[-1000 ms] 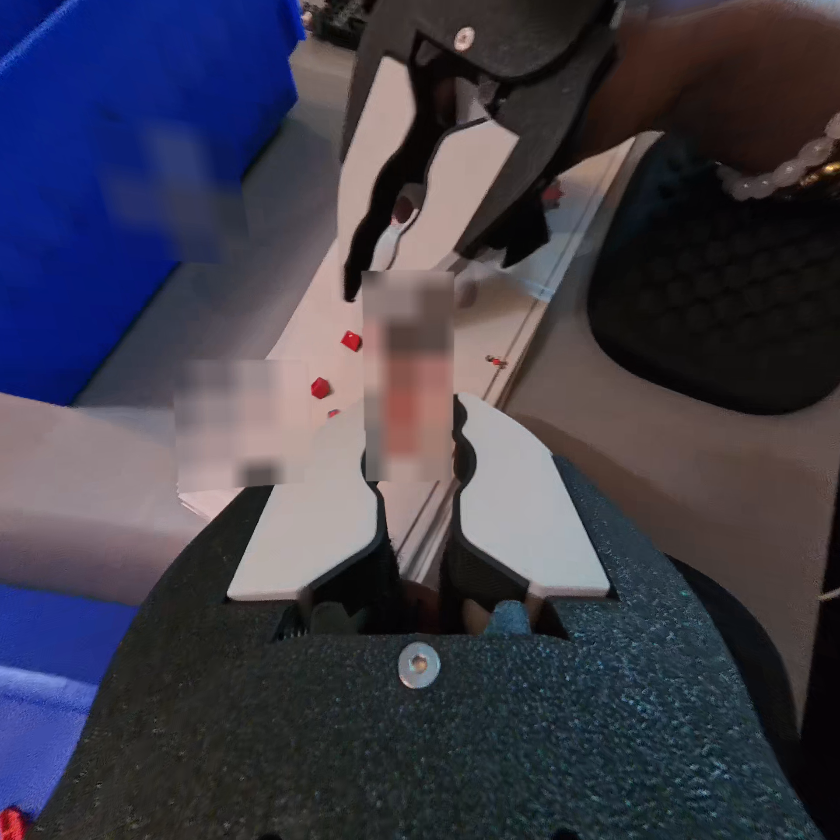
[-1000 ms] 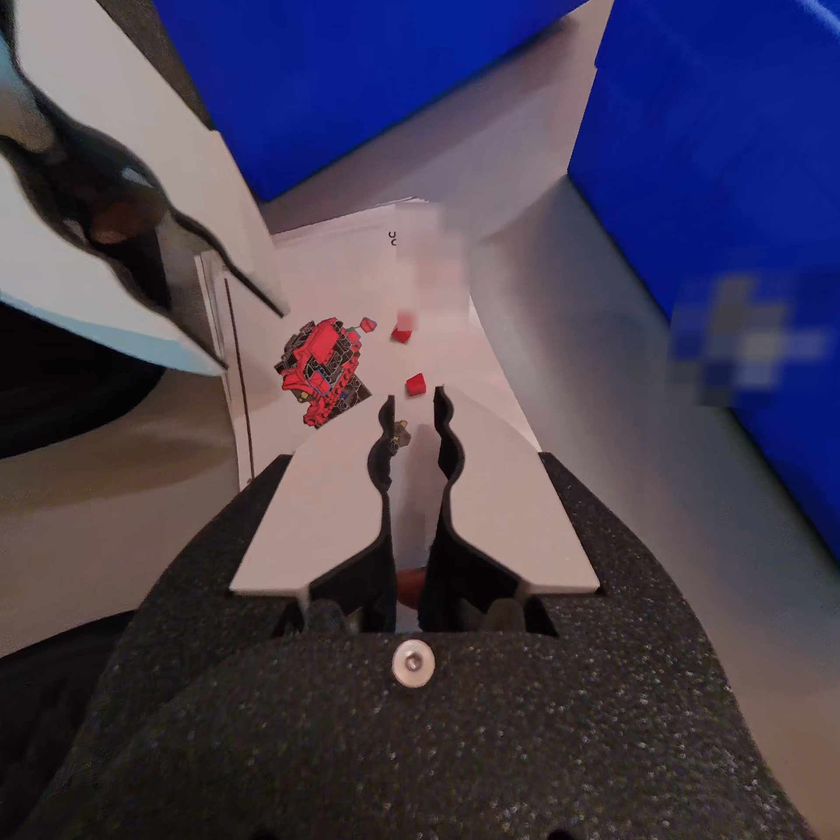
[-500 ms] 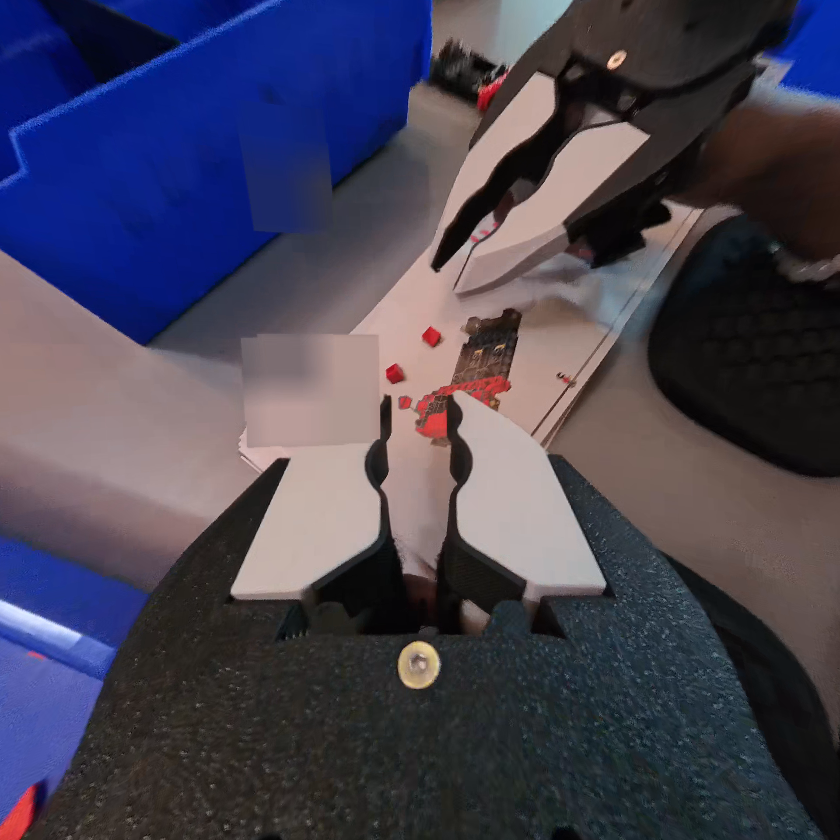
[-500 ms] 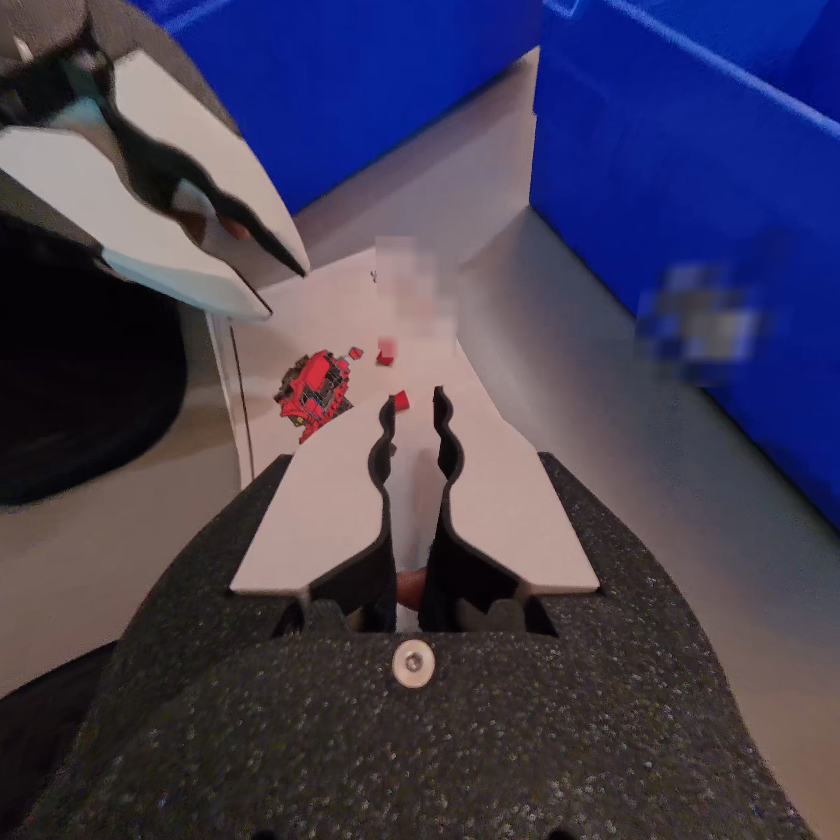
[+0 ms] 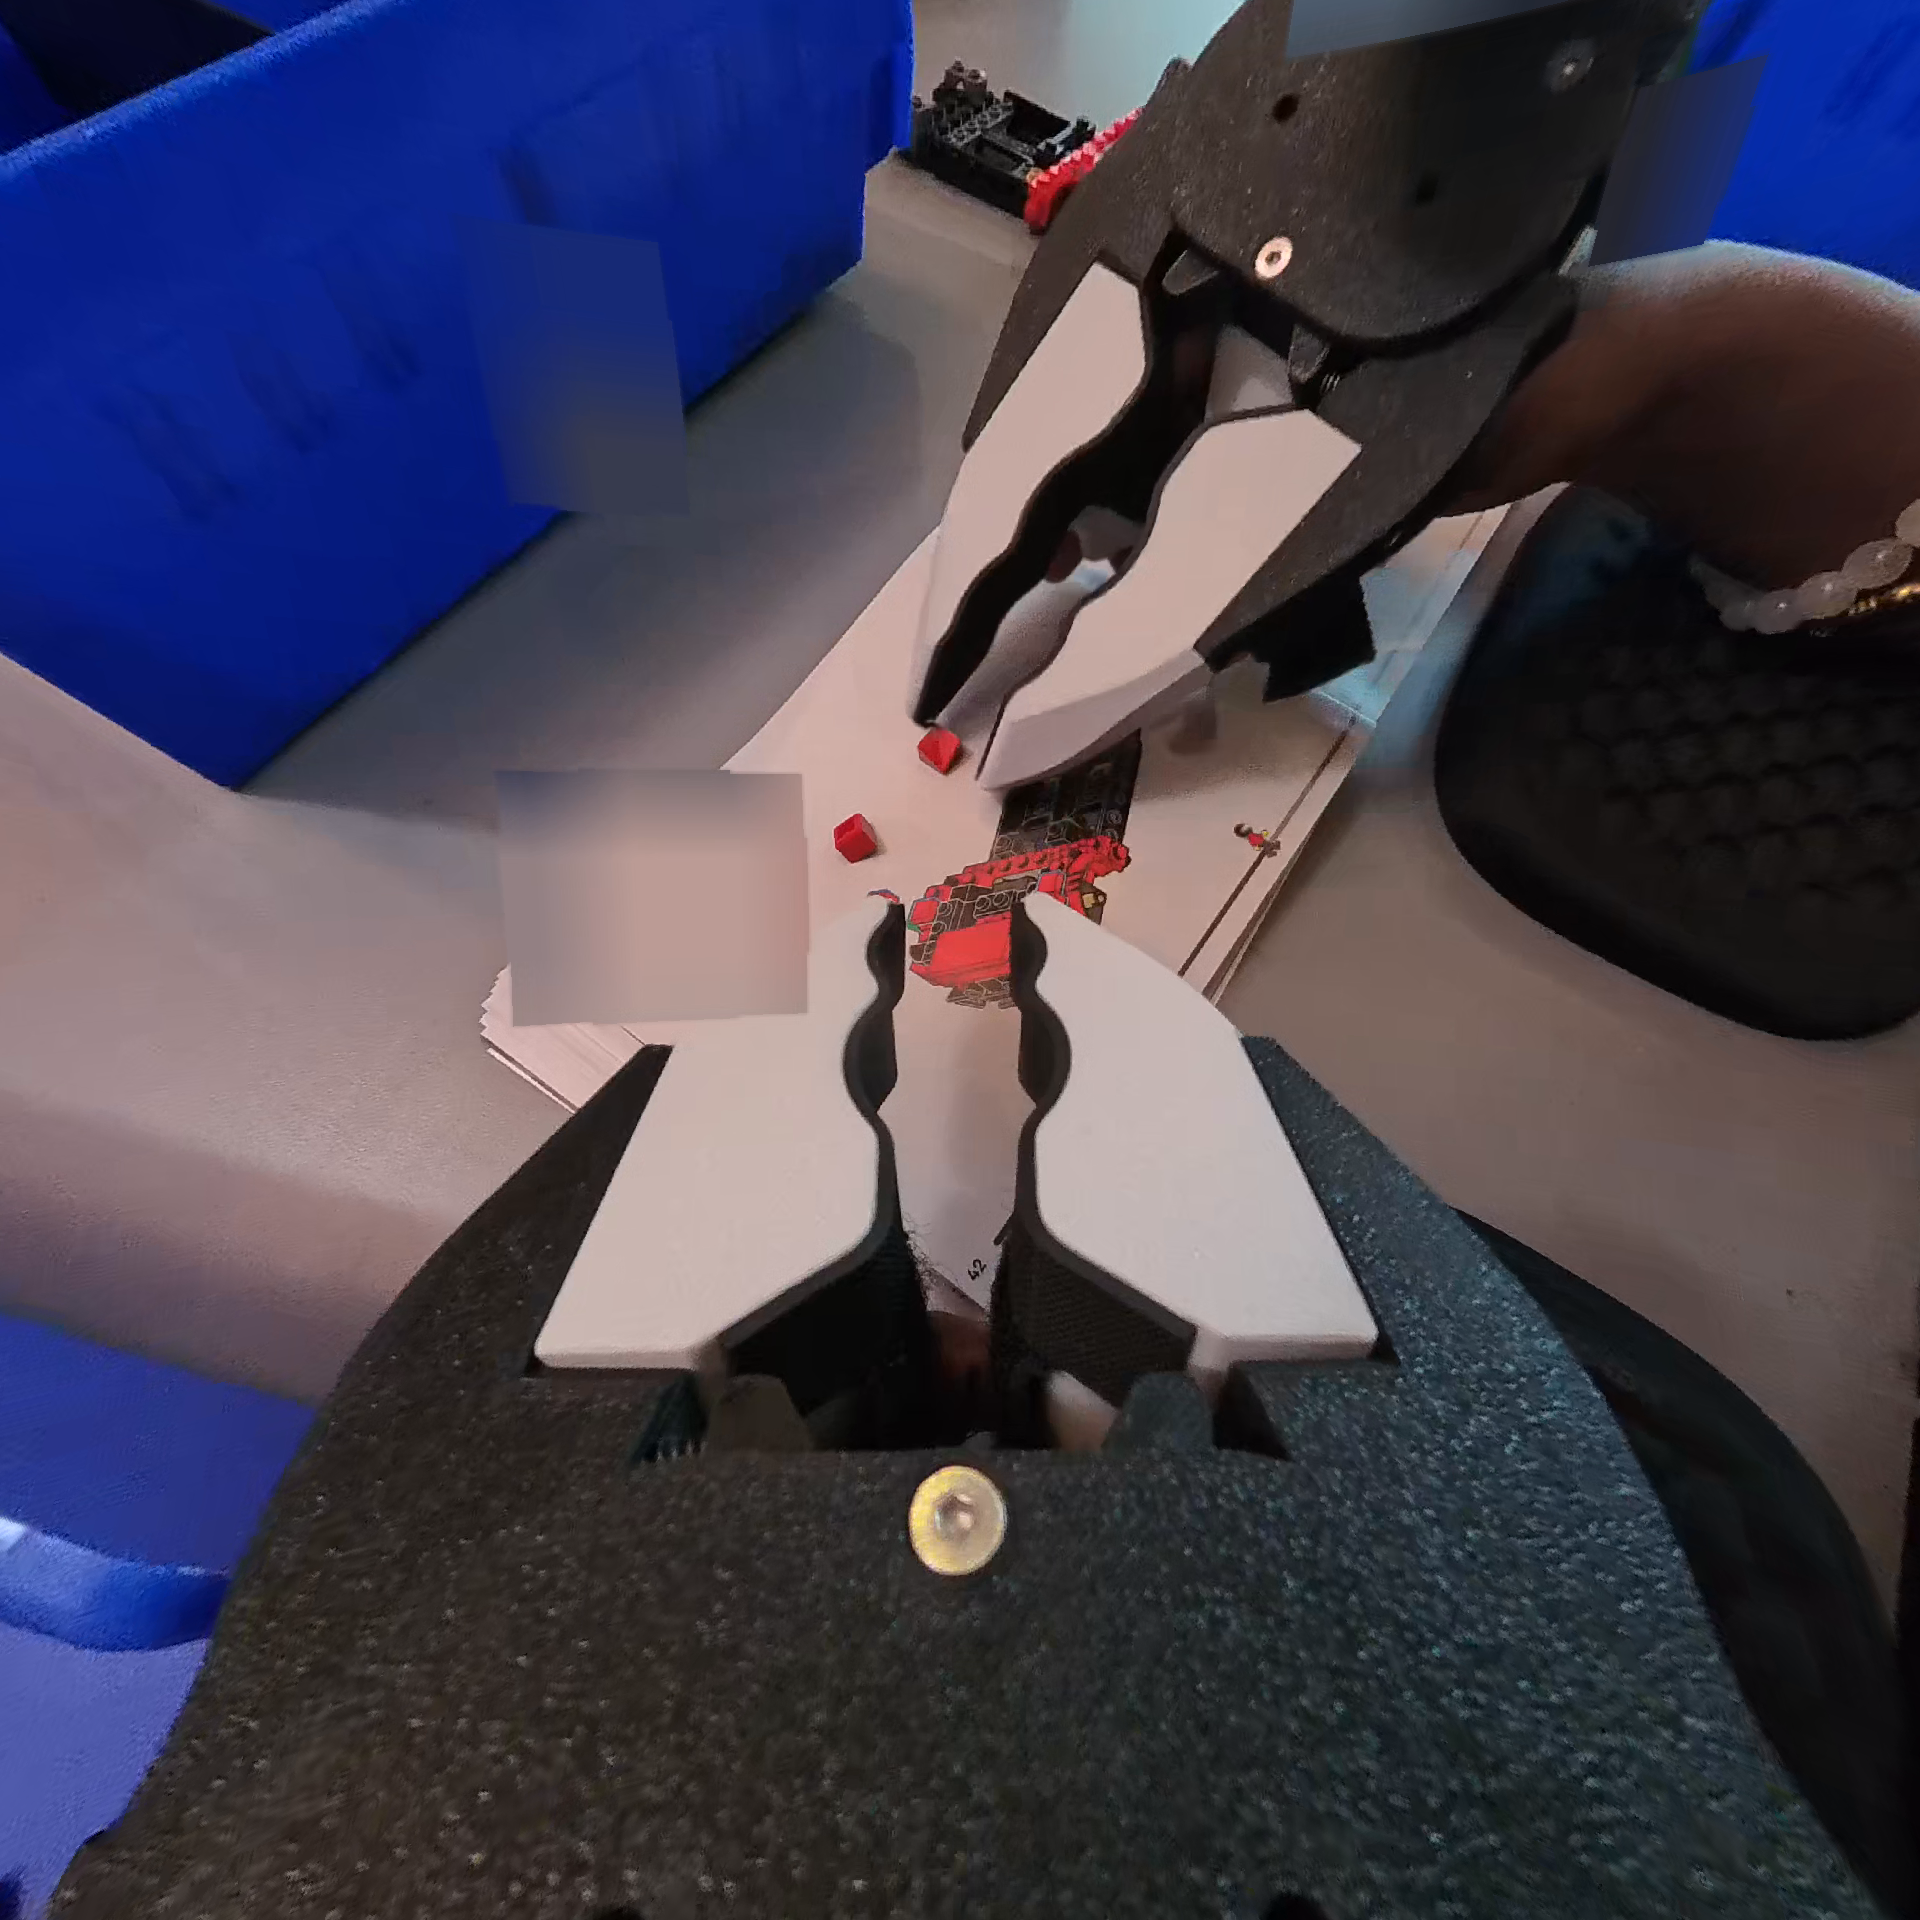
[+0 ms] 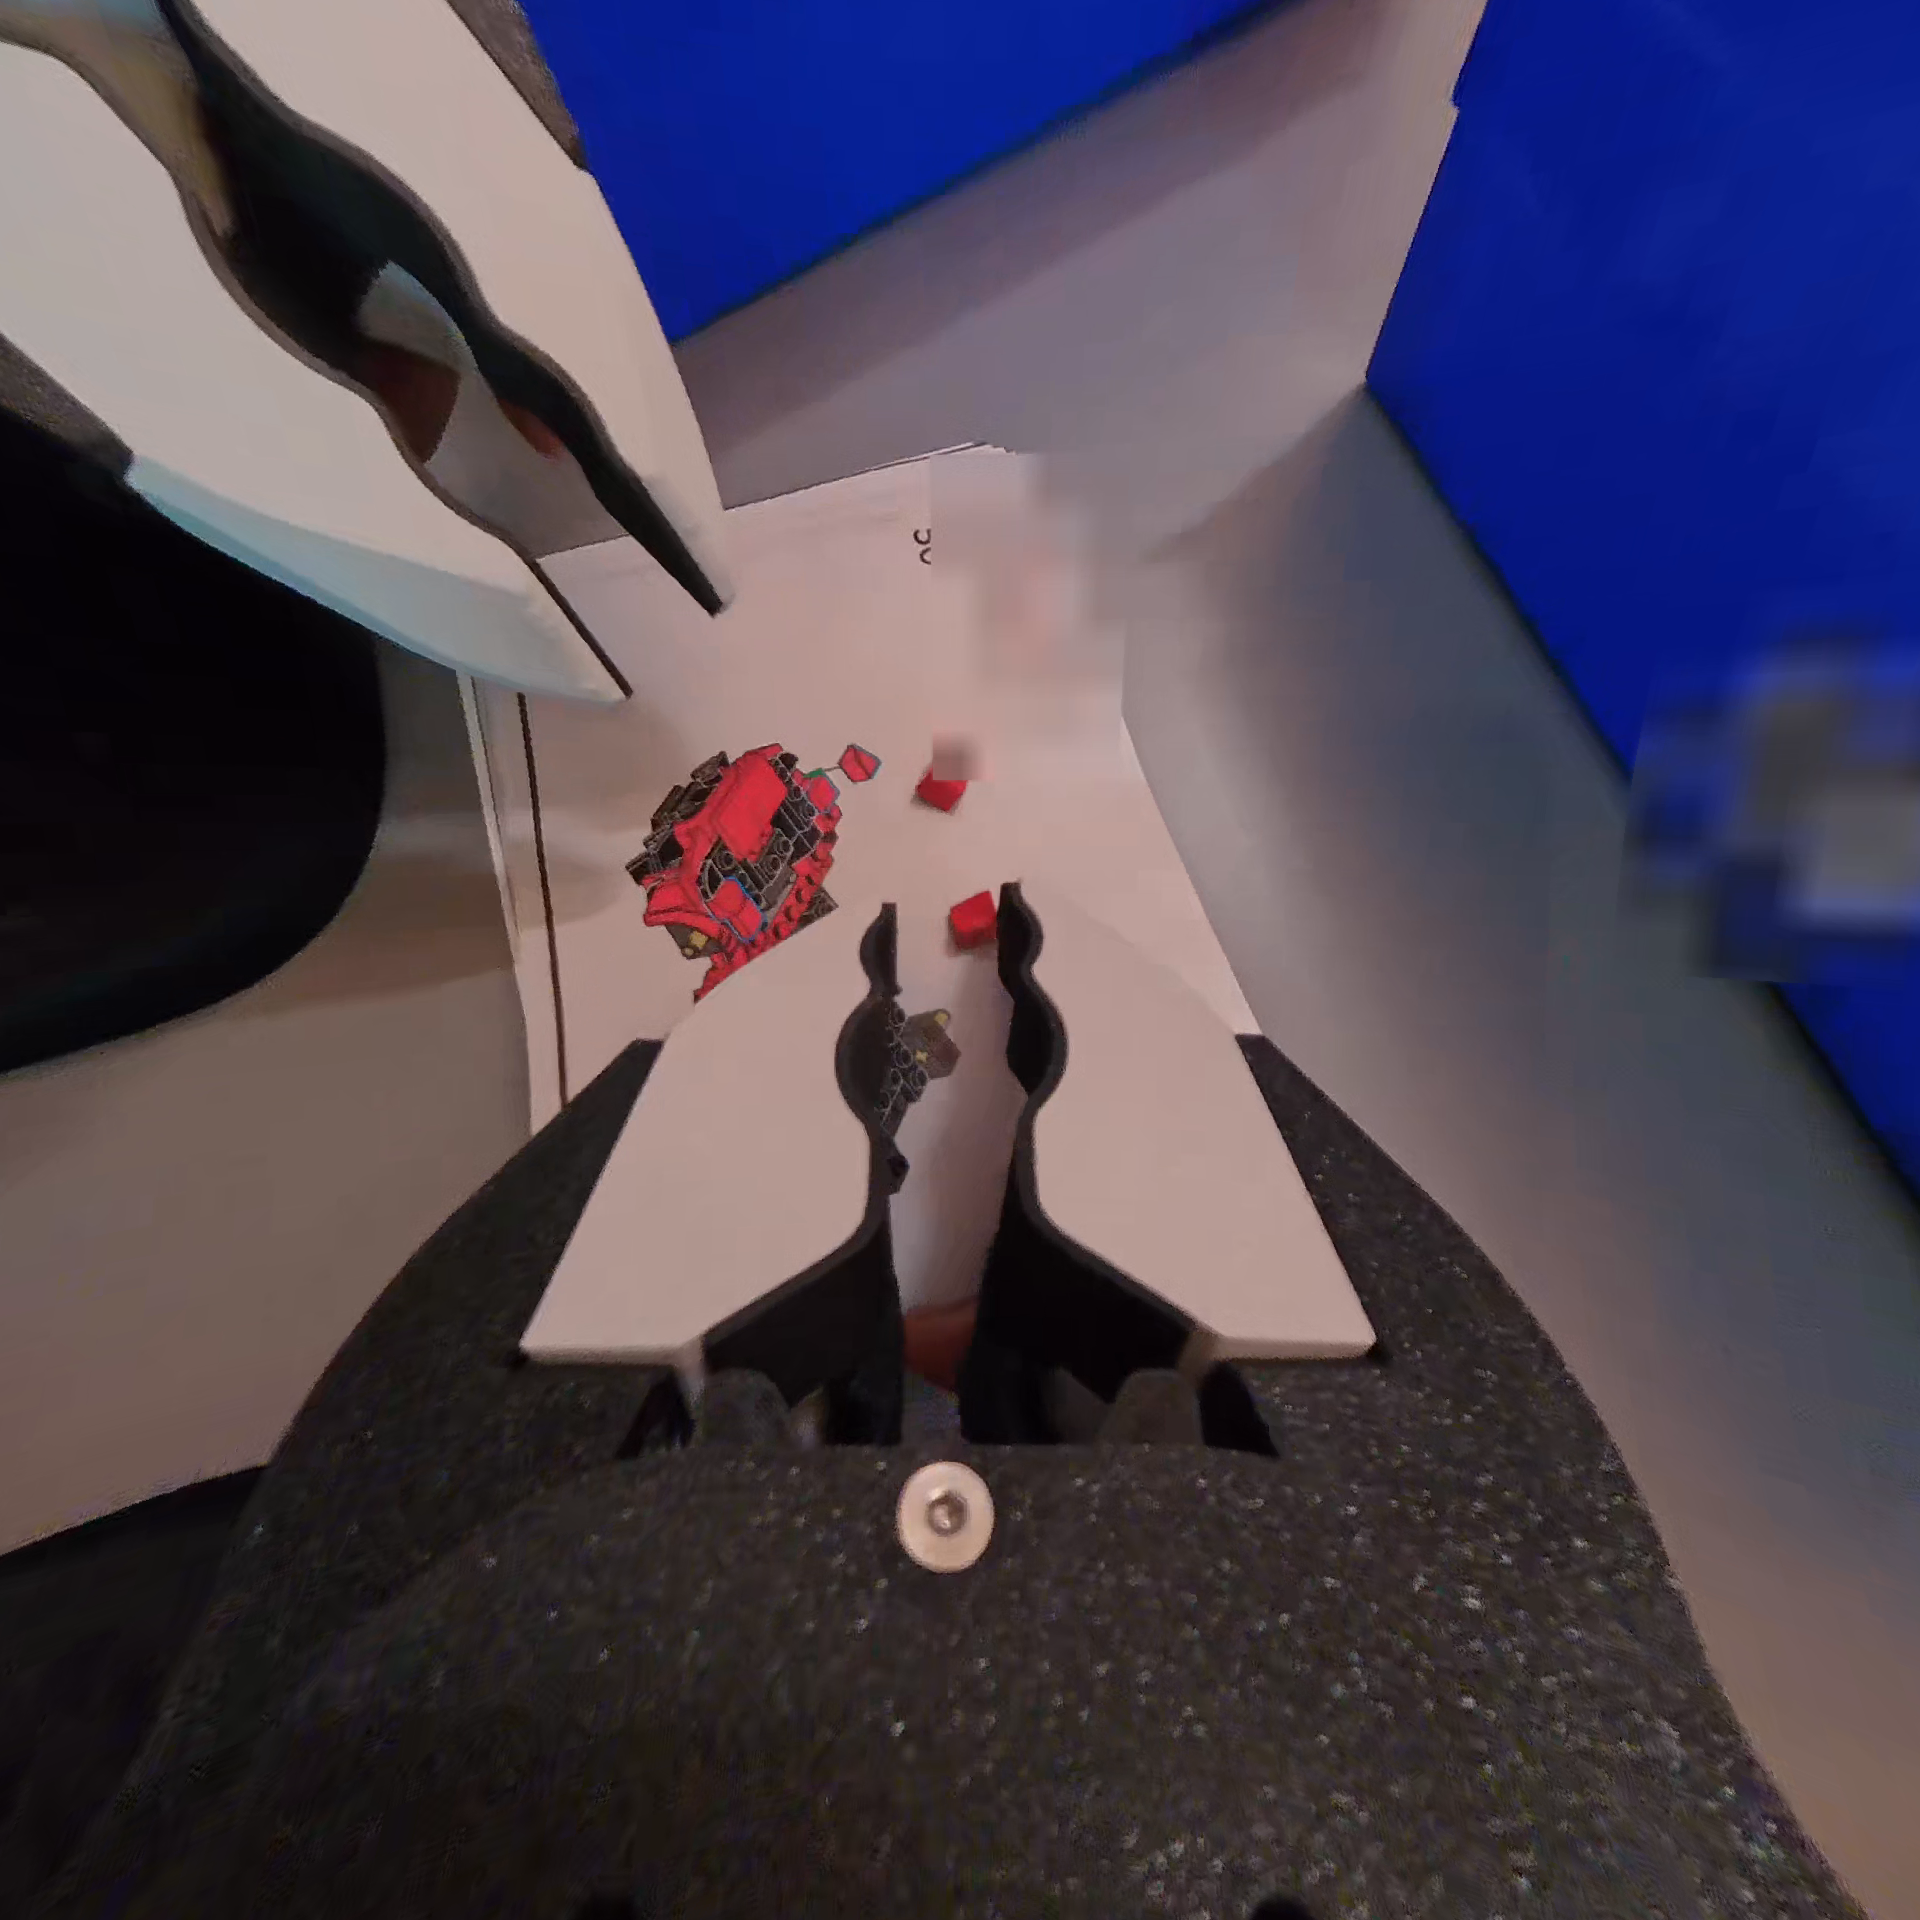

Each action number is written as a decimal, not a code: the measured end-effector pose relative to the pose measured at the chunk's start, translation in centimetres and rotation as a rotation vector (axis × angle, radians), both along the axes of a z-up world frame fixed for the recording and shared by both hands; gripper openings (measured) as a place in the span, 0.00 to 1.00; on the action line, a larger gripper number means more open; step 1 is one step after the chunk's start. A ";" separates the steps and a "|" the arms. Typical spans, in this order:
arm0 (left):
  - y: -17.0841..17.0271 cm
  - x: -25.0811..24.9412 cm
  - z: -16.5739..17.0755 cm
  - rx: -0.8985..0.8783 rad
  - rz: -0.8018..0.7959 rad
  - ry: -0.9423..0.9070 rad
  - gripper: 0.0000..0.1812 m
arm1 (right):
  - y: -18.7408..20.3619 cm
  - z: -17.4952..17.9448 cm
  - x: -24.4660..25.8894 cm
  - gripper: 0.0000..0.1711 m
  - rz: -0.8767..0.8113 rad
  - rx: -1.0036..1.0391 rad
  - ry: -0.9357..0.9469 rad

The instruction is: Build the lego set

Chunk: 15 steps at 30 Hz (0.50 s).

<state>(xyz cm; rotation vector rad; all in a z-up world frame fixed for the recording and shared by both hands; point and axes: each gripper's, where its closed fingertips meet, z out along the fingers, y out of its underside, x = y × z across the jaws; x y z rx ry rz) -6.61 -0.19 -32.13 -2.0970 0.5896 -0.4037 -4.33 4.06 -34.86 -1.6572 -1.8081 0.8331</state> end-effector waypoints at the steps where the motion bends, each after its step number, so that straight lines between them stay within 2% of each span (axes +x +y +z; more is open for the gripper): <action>1: 0.0 0.0 0.0 -0.001 0.000 -0.001 0.10 | 0.2 -0.3 0.0 0.11 -0.007 0.013 -0.016; 5: -0.1 0.1 -0.1 -0.002 -0.008 0.012 0.10 | 0.4 -1.0 0.1 0.05 -0.020 0.028 -0.051; 10: -0.1 0.2 -0.2 -0.003 -0.013 0.018 0.10 | 0.7 -0.8 0.1 0.04 -0.044 -0.037 -0.020; 13: -0.1 0.1 0.0 0.004 -0.009 0.007 0.10 | 0.1 1.5 -0.3 0.04 -0.059 -0.245 0.123; 15: -0.1 0.0 0.2 0.011 -0.004 -0.008 0.10 | -0.5 5.3 -0.6 0.04 -0.050 -0.547 0.327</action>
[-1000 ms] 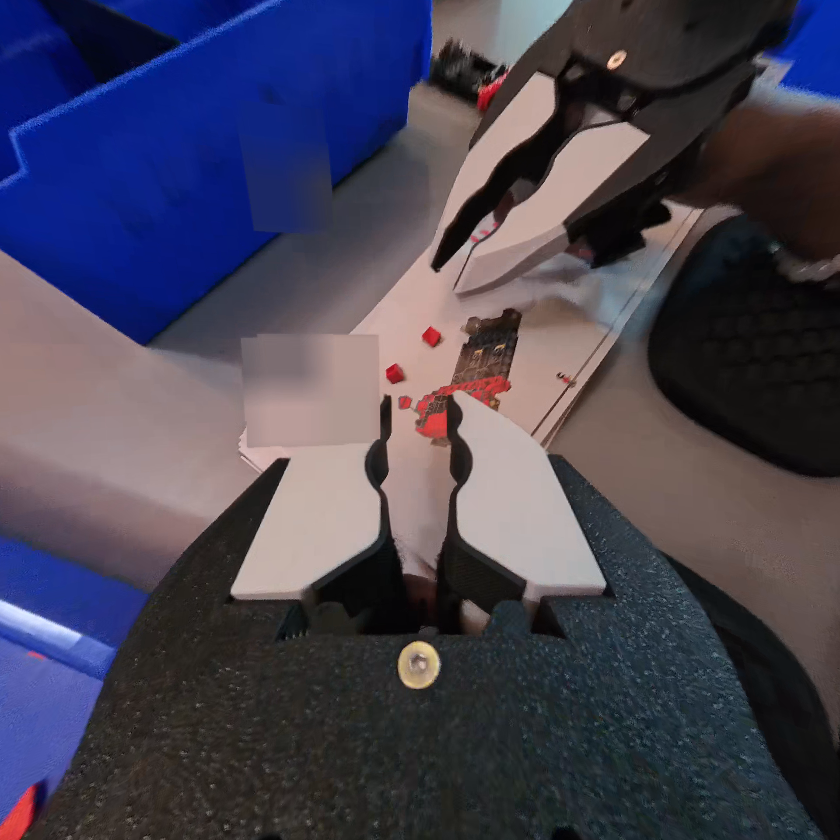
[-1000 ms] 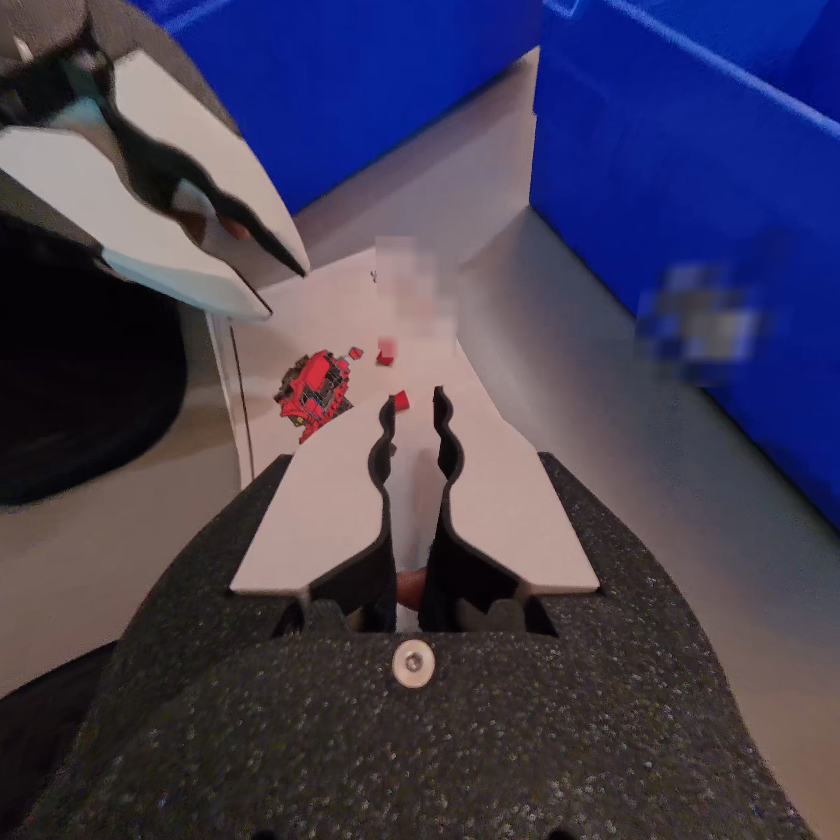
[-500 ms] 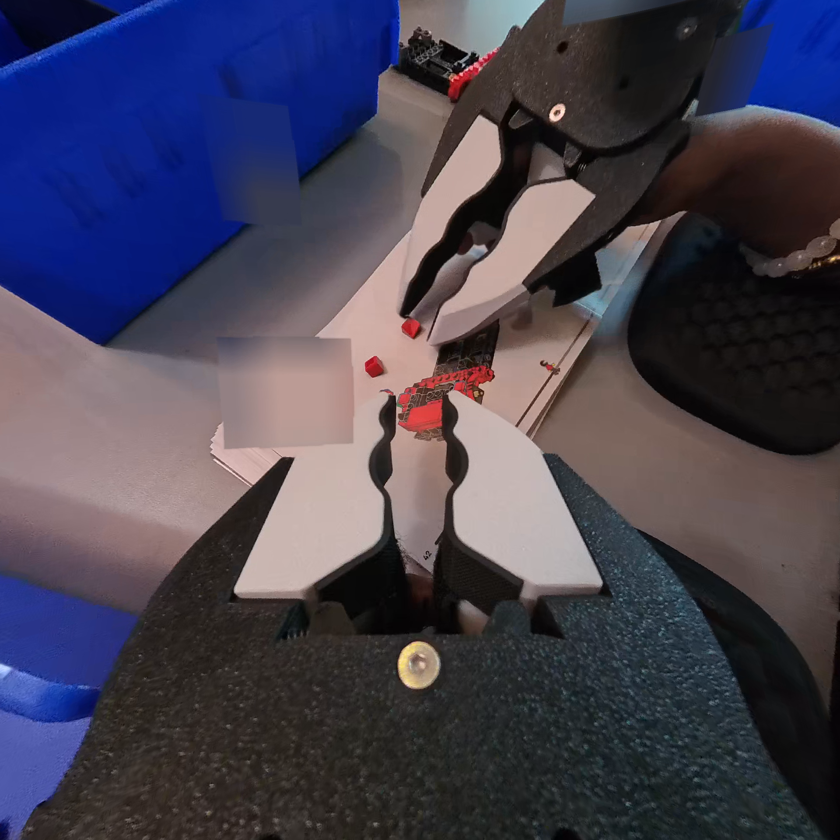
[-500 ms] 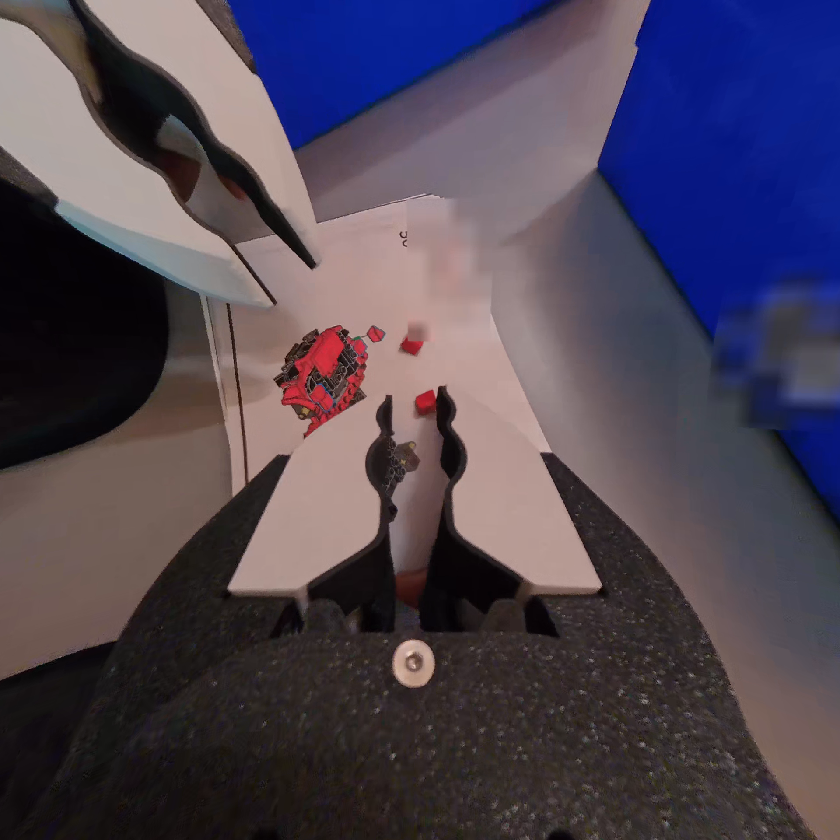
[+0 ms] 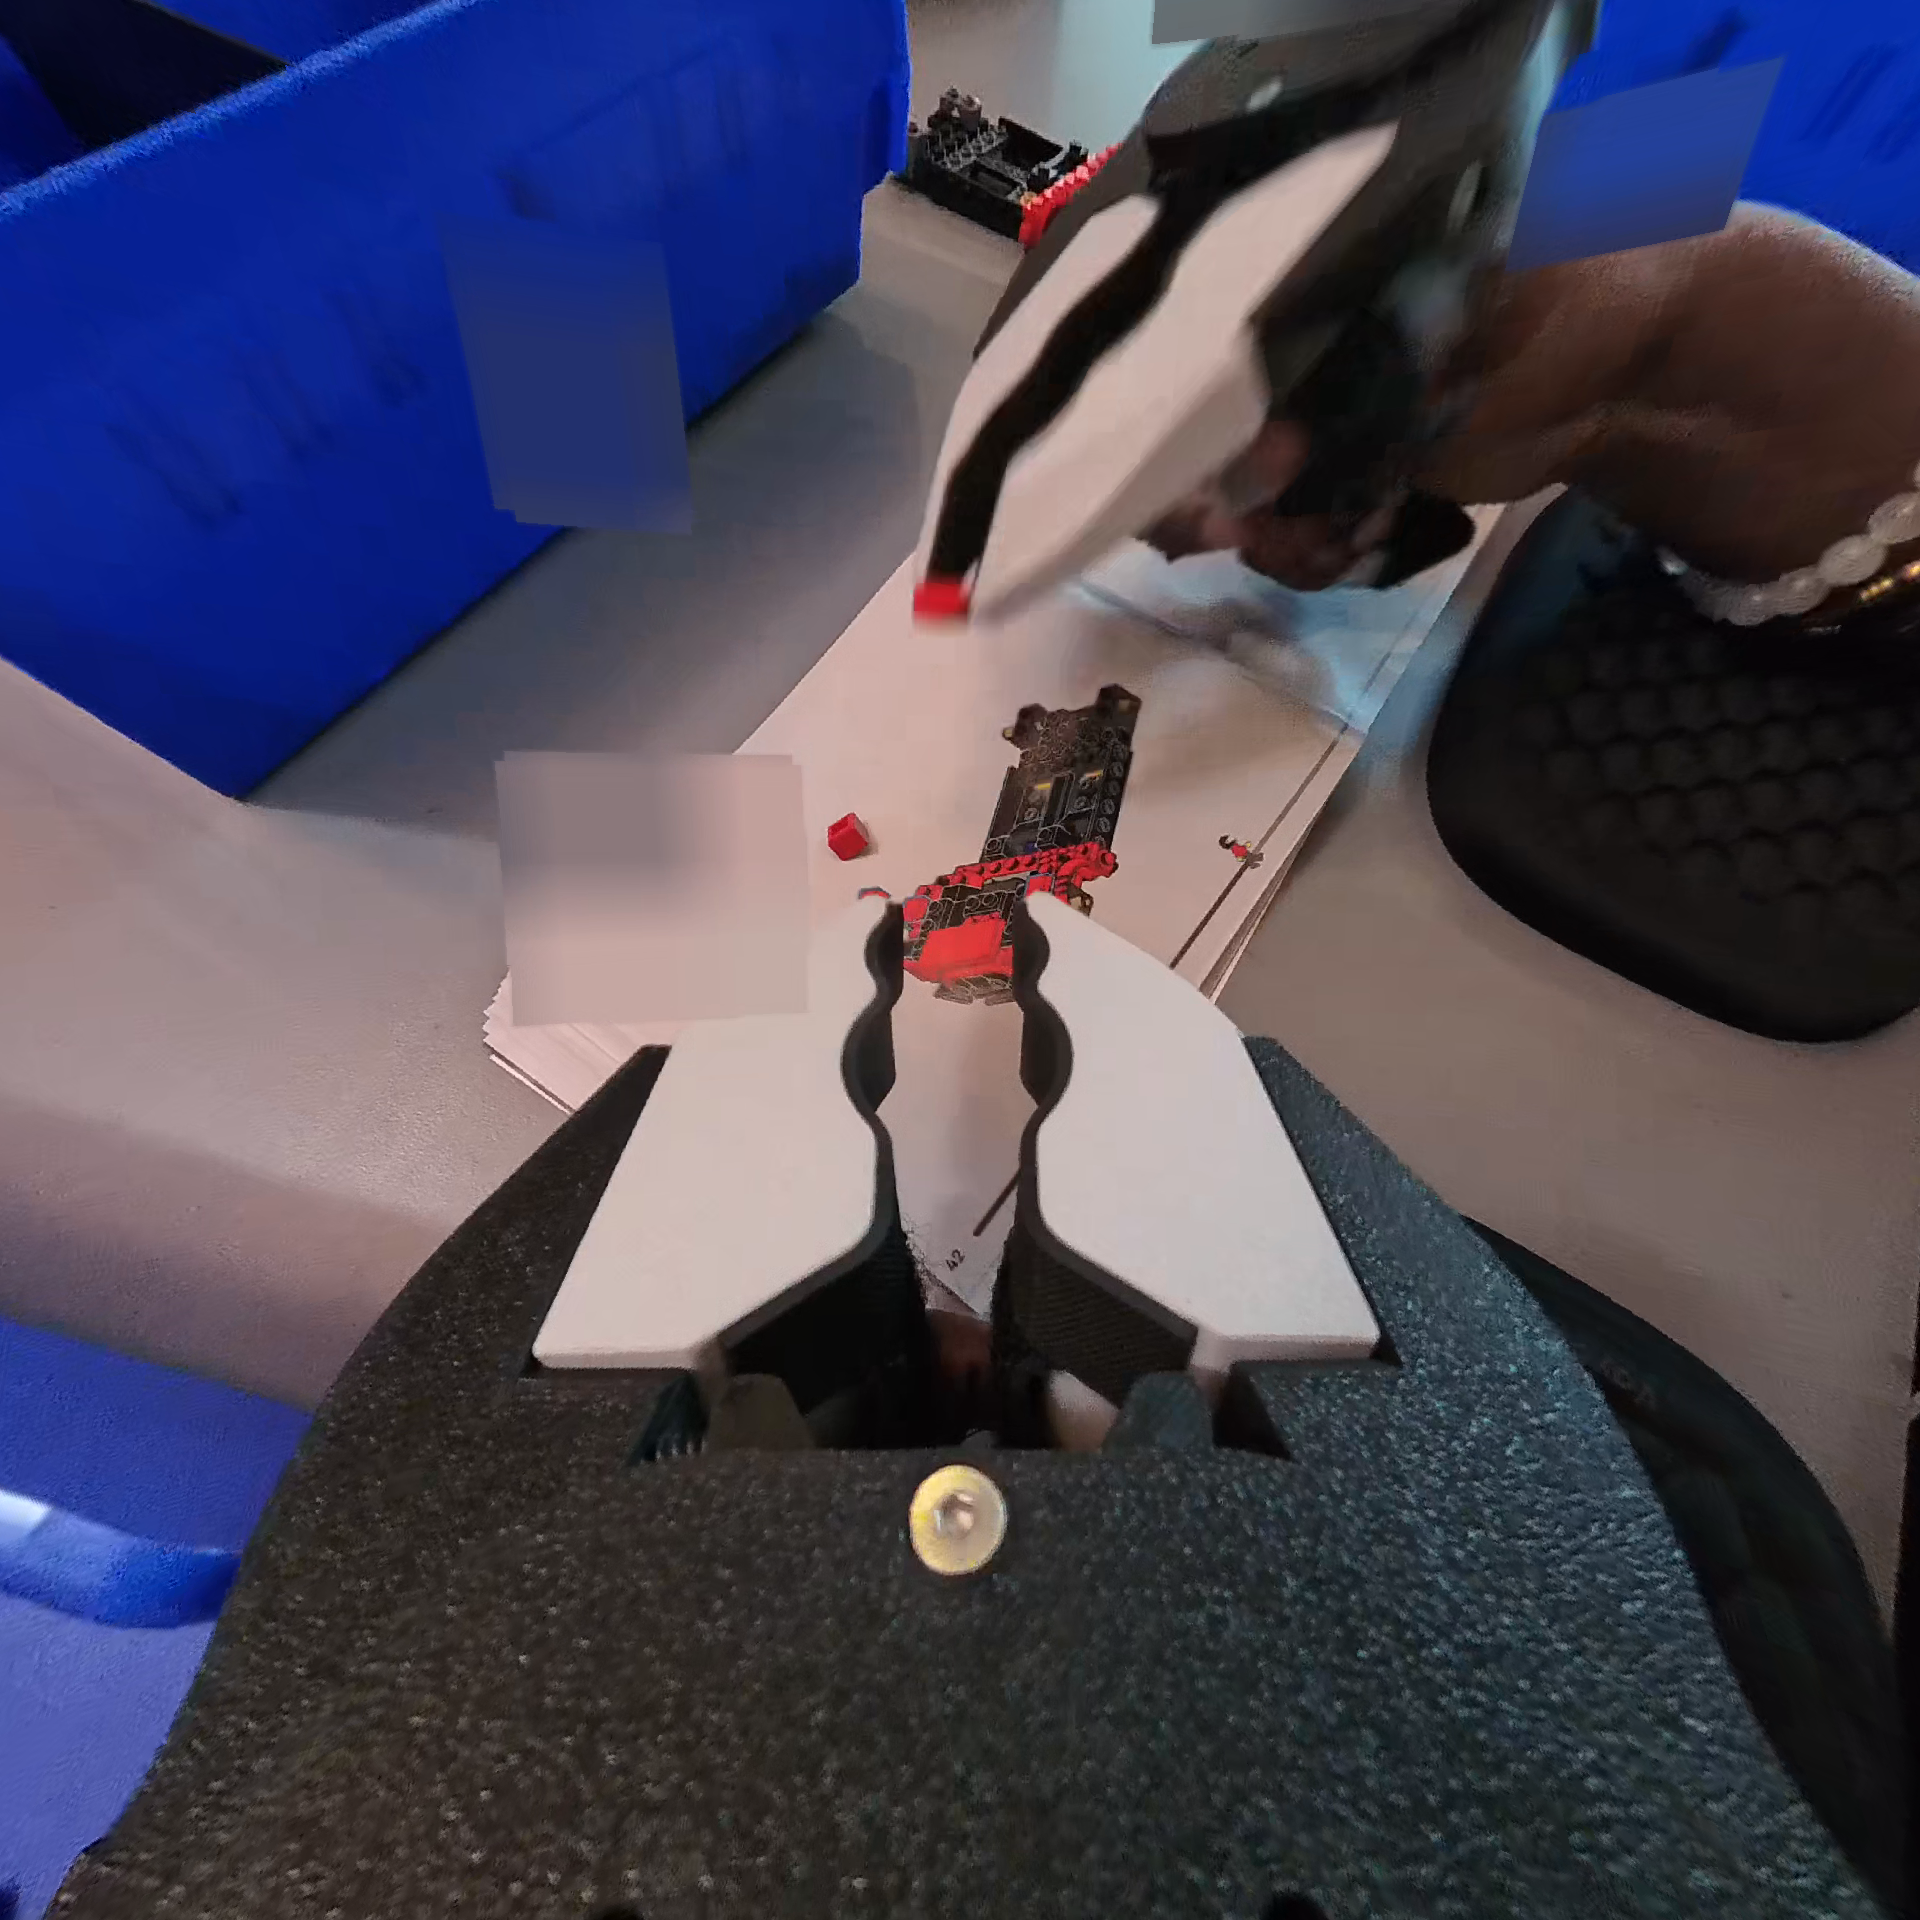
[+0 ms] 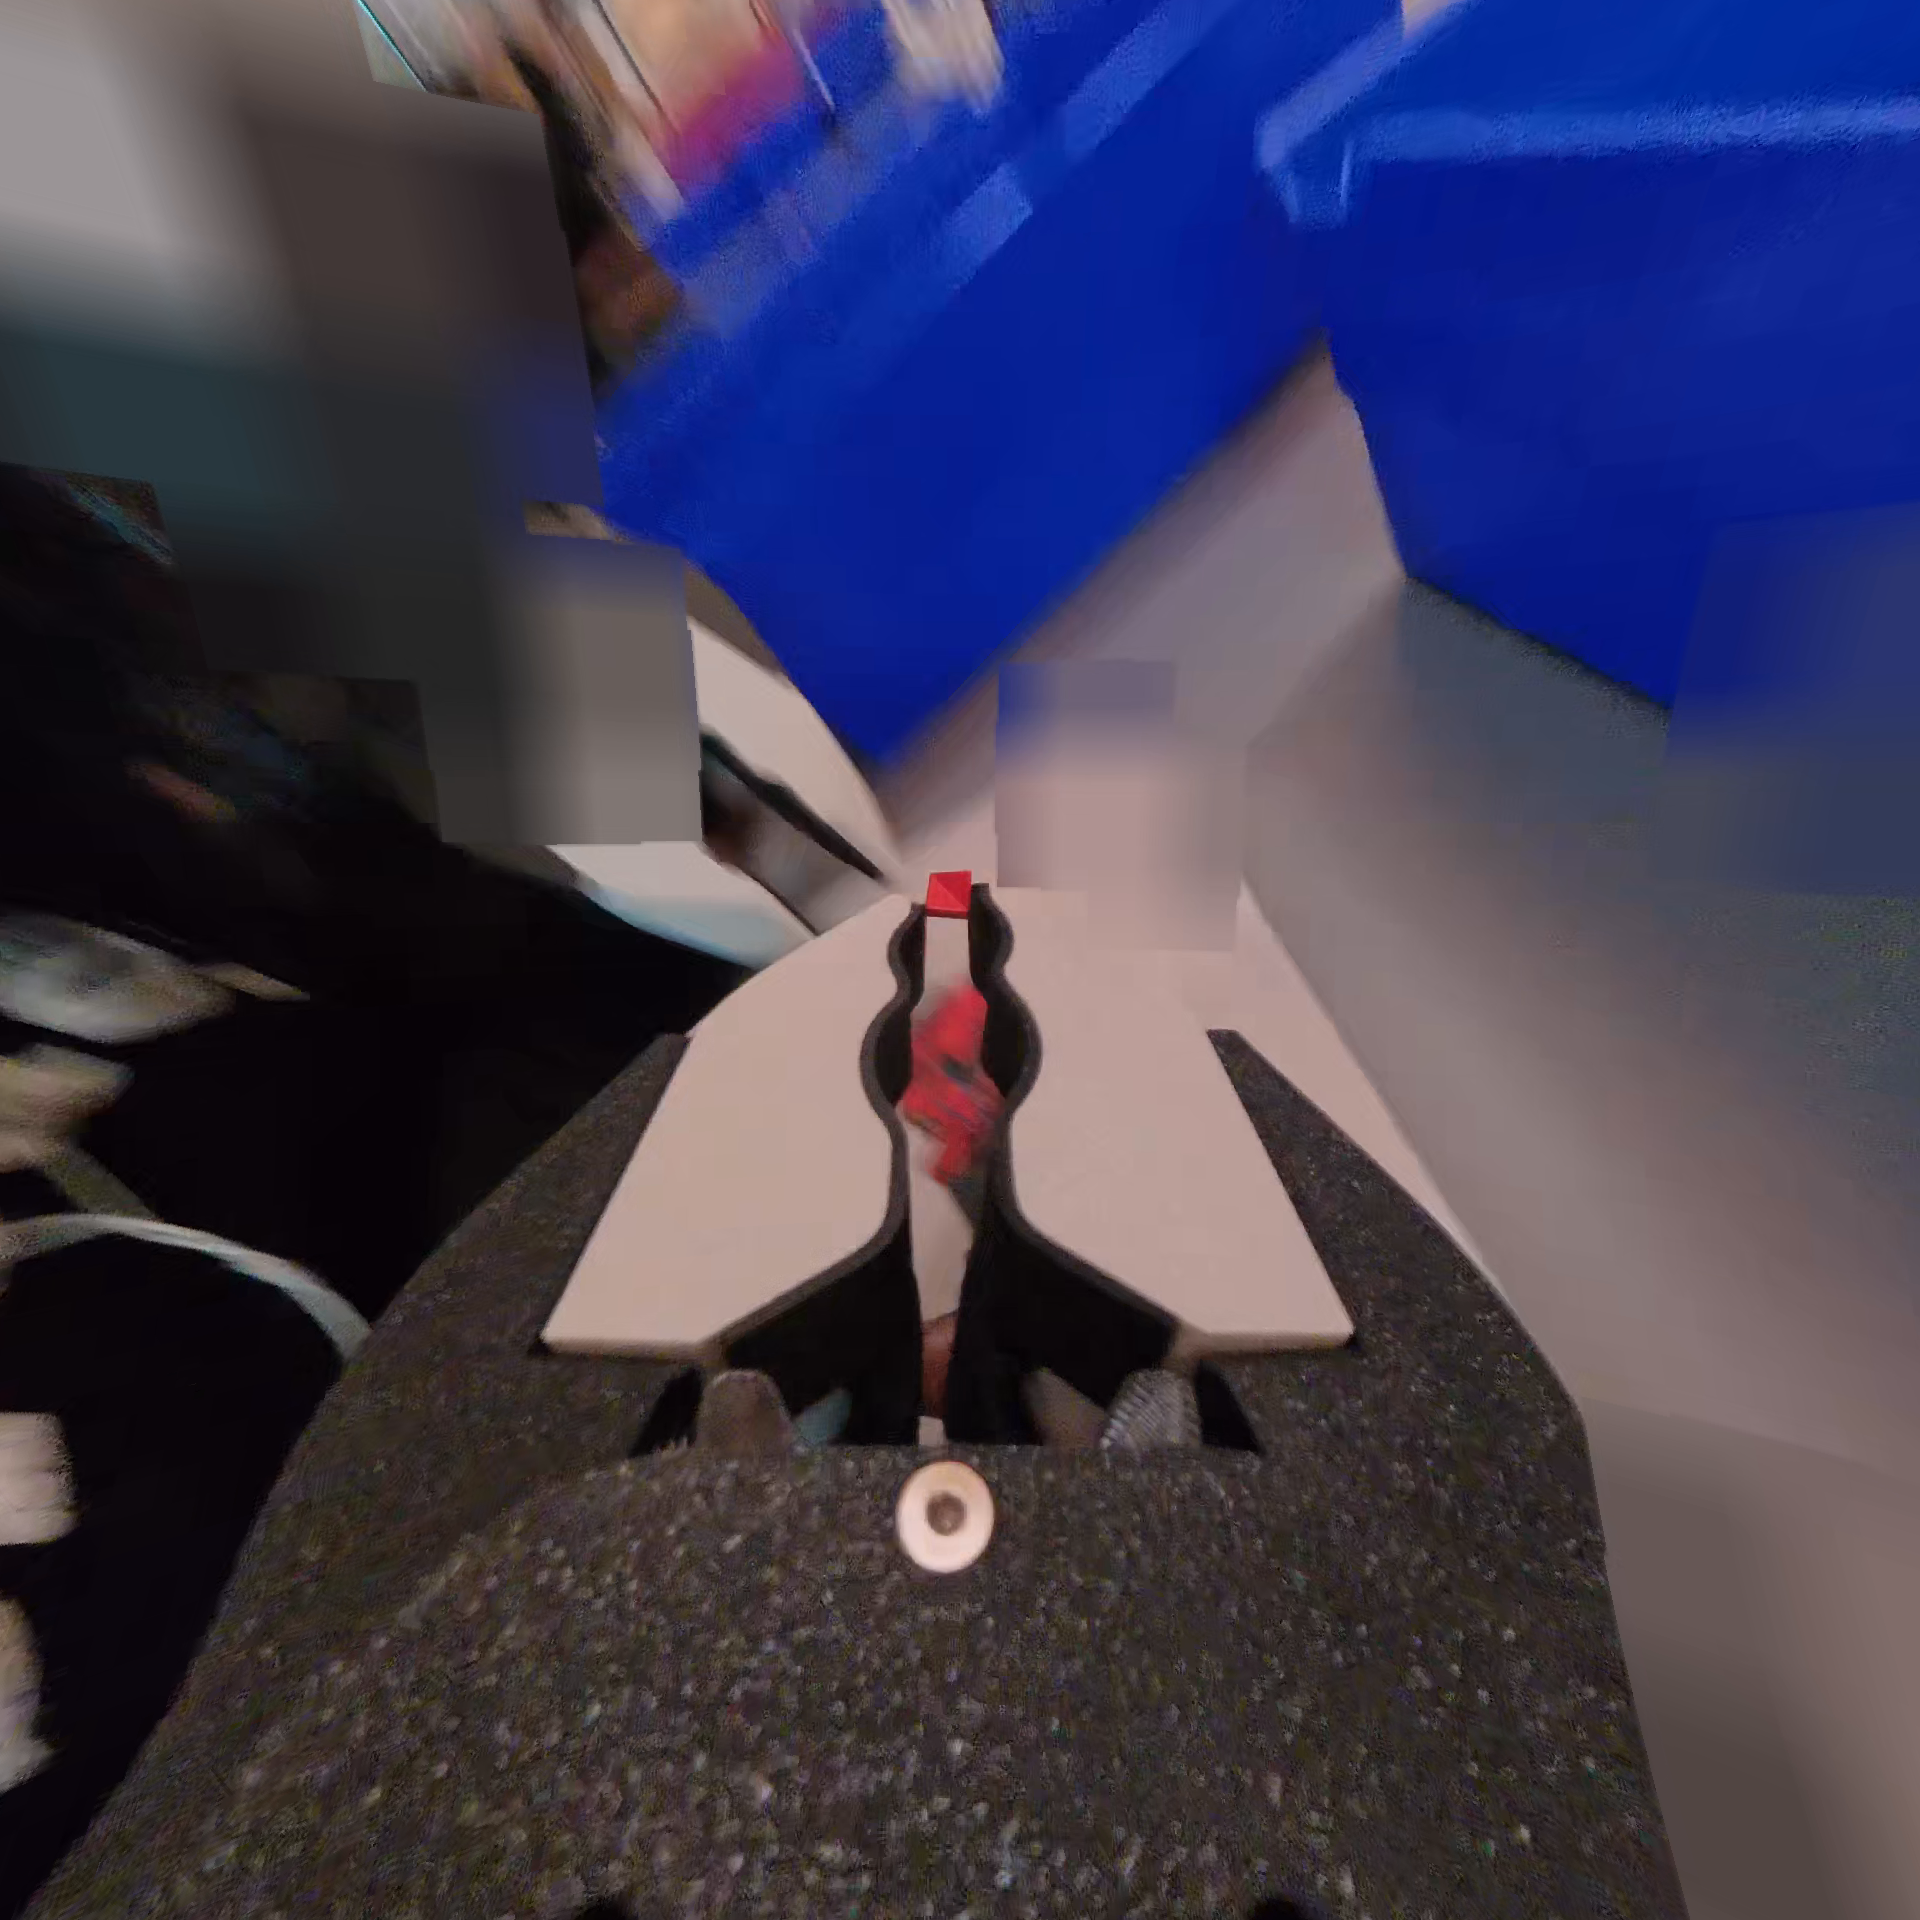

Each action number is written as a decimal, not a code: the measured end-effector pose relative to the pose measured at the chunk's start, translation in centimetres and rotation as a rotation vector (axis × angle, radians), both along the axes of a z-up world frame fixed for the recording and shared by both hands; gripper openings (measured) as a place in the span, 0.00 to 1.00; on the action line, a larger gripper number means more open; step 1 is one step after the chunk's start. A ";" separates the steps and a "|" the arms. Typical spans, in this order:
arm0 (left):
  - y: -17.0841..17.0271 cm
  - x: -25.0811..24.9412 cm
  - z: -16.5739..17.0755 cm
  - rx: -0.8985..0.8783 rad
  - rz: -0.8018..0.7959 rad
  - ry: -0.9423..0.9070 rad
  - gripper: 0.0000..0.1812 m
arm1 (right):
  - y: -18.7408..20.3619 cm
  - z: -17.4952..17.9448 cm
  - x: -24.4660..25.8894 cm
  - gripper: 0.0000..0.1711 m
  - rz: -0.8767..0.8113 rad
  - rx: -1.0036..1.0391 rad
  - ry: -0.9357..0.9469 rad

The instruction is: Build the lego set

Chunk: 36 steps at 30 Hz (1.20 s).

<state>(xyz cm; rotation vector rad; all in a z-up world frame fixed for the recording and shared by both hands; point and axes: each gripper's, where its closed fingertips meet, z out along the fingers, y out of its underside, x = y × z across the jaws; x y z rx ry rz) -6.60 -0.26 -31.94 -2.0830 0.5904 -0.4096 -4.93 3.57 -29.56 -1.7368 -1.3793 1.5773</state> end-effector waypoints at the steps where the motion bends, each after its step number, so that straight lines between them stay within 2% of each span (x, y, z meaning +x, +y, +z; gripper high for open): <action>1: 0.0 0.0 0.1 0.005 0.001 -0.006 0.10 | -0.1 2.4 0.2 0.04 0.015 -0.183 0.132; 3: 0.1 0.0 0.3 0.017 0.002 -0.013 0.10 | 0.8 6.8 1.6 0.04 0.064 -0.534 0.402; 5: 0.1 0.0 0.3 0.020 0.002 -0.007 0.10 | 2.3 8.9 3.2 0.04 0.073 -0.728 0.568; 11: 0.1 0.1 0.1 0.022 -0.005 0.019 0.11 | 2.8 10.9 4.6 0.04 0.103 -0.801 0.684; 16: 0.1 0.0 0.0 0.021 -0.001 0.018 0.11 | 2.5 11.2 4.8 0.04 0.126 -0.803 0.690; 19: 0.1 0.0 0.0 0.023 -0.003 0.022 0.11 | 1.8 10.1 4.1 0.04 0.095 -0.644 0.592; 27: 0.2 -0.2 0.1 0.028 0.016 0.016 0.11 | 1.6 3.7 2.1 0.04 -0.061 0.086 0.135; 36: 0.4 -0.6 0.2 0.032 0.041 0.019 0.11 | 2.0 -4.5 0.3 0.04 -0.037 0.491 -0.319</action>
